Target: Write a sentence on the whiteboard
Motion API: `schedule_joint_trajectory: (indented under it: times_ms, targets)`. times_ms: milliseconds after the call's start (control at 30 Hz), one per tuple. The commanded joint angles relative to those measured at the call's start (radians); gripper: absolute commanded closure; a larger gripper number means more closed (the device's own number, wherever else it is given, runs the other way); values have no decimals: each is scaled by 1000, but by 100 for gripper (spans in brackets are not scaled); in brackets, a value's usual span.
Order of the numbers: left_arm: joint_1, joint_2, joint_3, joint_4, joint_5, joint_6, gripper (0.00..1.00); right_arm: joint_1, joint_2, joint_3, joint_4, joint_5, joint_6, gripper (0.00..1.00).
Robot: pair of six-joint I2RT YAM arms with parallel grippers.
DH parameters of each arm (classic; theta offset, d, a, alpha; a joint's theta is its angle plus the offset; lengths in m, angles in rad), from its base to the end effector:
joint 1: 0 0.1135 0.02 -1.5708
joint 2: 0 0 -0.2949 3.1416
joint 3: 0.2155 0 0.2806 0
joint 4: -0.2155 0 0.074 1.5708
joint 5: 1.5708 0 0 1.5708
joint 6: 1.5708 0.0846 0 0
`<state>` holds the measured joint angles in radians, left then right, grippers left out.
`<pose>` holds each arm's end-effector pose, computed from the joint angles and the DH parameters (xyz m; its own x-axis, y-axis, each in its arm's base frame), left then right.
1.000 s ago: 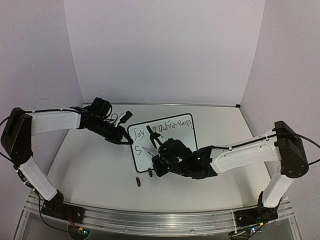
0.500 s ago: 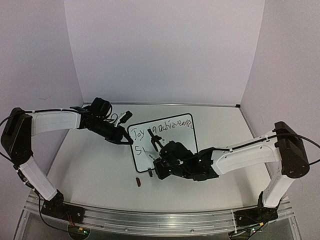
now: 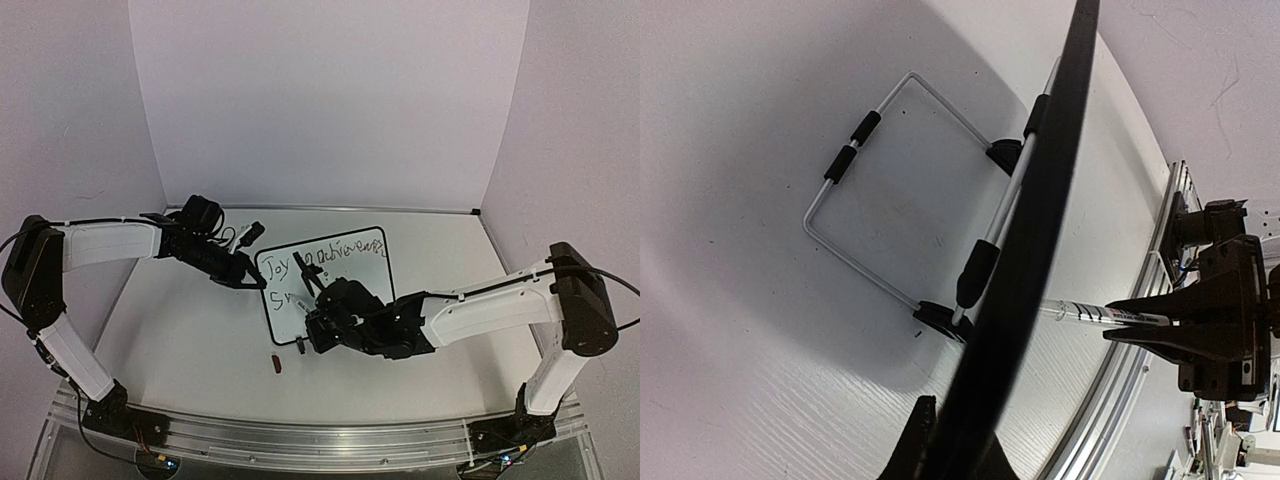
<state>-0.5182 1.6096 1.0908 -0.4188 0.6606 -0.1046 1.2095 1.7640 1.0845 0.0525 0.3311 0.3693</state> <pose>0.3066 -0.2346 0.2109 -0.7702 0.3443 -0.5368 0.6296 0.5450 -0.5537 0.1856 0.4133 0.1870 -0.4791 -0.3023 -0.8240 -0.6633 0.7395 0.1144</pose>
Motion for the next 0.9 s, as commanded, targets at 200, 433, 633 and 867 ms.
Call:
schedule_joint_trajectory:
  times_ms: [200,433,633,867]
  targets:
    - [3,1,28,-10,-75,6,100,-10,17,42,-3,67,-1,100]
    - [4,1,28,-10,-75,6,100,-11,-10,19,-11,95,13,100]
    - [3,2,28,-12,-75,6,100,-11,-21,-3,-16,93,30,100]
    - [4,2,27,-11,-75,6,100,-10,-37,-30,-18,56,42,100]
